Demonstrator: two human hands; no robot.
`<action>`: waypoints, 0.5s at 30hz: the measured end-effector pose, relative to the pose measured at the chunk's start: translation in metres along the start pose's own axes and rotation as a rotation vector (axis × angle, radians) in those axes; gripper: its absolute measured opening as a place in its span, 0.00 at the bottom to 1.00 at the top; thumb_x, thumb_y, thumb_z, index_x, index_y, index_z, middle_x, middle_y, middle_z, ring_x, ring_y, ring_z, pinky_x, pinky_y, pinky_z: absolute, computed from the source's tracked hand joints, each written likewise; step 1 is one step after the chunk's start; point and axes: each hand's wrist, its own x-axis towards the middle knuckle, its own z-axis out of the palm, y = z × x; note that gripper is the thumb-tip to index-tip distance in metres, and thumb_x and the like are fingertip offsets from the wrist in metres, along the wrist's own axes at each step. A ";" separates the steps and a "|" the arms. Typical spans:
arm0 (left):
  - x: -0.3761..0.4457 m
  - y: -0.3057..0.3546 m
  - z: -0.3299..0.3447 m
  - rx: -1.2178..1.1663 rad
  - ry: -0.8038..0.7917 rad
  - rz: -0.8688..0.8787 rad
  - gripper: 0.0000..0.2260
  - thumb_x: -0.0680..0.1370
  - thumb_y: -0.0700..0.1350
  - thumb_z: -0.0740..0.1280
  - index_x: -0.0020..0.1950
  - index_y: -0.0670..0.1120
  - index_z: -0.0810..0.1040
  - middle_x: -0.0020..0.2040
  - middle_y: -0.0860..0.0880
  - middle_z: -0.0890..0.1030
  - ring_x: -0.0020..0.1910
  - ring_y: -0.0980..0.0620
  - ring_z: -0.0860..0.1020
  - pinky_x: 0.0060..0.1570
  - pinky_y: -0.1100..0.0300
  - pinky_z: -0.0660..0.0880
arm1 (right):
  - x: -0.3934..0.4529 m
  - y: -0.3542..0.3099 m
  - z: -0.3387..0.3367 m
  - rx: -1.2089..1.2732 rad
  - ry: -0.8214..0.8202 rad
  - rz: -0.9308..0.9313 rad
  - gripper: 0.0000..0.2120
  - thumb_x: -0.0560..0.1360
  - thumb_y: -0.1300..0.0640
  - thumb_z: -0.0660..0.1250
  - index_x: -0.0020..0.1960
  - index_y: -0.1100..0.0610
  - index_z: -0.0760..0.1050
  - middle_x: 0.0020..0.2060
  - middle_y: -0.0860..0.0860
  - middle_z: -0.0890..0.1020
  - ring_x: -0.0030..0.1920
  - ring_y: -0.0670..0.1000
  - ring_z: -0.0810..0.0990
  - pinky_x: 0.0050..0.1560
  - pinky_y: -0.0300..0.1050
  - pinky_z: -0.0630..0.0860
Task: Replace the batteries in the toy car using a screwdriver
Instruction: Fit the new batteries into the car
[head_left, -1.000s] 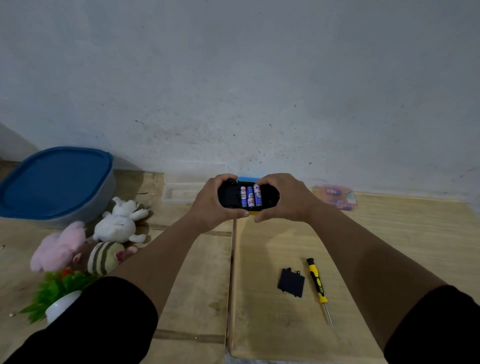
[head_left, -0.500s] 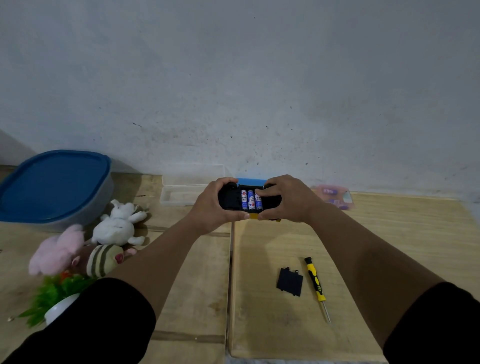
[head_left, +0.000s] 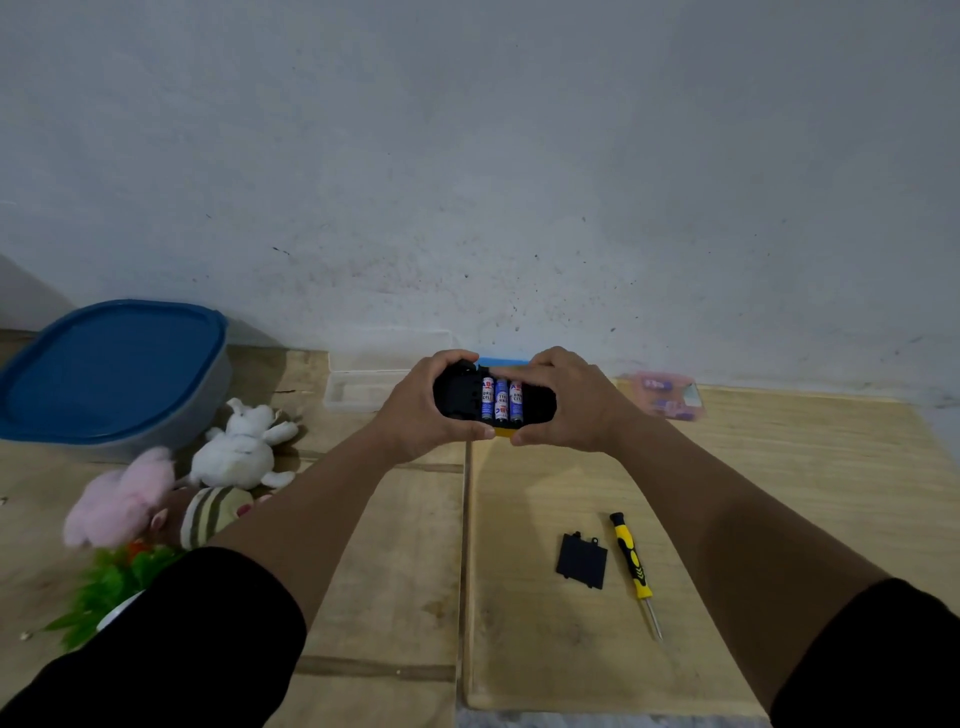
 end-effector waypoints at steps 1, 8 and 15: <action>-0.001 0.002 0.000 -0.017 -0.020 0.008 0.39 0.61 0.43 0.81 0.67 0.53 0.68 0.61 0.51 0.73 0.60 0.55 0.75 0.56 0.59 0.77 | -0.001 0.000 0.000 -0.019 0.001 0.011 0.39 0.65 0.44 0.74 0.72 0.40 0.61 0.58 0.52 0.71 0.59 0.50 0.68 0.58 0.44 0.67; -0.005 0.009 0.013 -0.235 0.021 -0.068 0.43 0.65 0.45 0.78 0.73 0.60 0.58 0.69 0.51 0.66 0.67 0.51 0.70 0.61 0.55 0.74 | -0.020 -0.002 0.006 0.063 0.217 0.117 0.43 0.64 0.48 0.73 0.73 0.45 0.57 0.56 0.53 0.76 0.57 0.54 0.69 0.57 0.53 0.71; -0.006 0.025 0.034 -0.529 -0.031 -0.163 0.38 0.66 0.45 0.74 0.69 0.65 0.60 0.66 0.42 0.71 0.59 0.44 0.78 0.53 0.47 0.79 | -0.035 0.012 -0.003 0.027 0.270 0.111 0.42 0.63 0.47 0.74 0.72 0.46 0.58 0.56 0.52 0.75 0.56 0.52 0.69 0.54 0.47 0.71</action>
